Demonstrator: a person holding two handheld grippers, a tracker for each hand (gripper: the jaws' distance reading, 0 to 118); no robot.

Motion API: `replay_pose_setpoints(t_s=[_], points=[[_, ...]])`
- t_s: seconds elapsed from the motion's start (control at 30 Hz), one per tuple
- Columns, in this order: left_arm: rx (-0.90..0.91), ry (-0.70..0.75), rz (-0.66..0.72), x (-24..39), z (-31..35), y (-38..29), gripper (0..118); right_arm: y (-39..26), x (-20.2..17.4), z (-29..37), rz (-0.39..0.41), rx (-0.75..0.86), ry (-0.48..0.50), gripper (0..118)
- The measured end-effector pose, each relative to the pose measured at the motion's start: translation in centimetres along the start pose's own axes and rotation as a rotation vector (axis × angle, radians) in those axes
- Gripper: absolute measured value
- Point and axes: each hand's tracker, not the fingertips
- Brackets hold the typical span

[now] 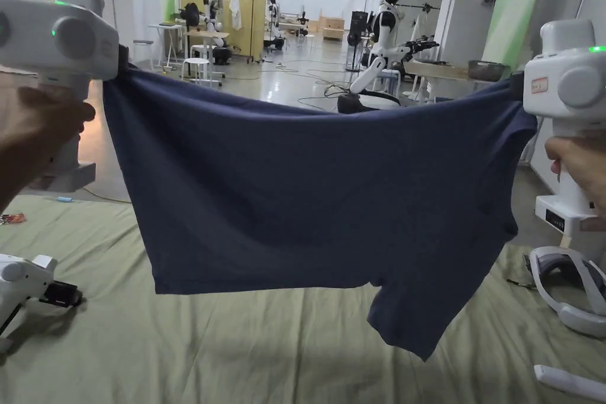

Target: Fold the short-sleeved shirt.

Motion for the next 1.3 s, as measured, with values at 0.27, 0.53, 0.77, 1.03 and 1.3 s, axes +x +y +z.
replay_pose_setpoints(t_s=[0.27, 0.53, 0.77, 1.03, 1.3], points=[[-0.115, -0.059, 0.033, 0.3, -0.2, -12.9, 6, -11.0, -1.1, 1.7, 0.042, -0.109, 0.044, 3], [-0.196, -0.129, 0.070, -1.6, 6.1, -25.7, 6, -23.8, -0.7, 8.7, 0.012, -0.225, 0.058, 3], [-0.268, -0.134, 0.006, -3.2, 15.3, -32.9, 6, -31.4, -0.7, 16.6, 0.038, -0.325, 0.080, 3], [-0.391, -0.134, 0.026, -4.8, 23.9, -37.9, 6, -37.0, -1.1, 24.9, 0.028, -0.440, 0.088, 3], [-0.666, -0.151, 0.021, -5.0, 25.9, -43.7, 6, -42.4, -2.0, 28.6, 0.040, -0.625, 0.080, 3]])
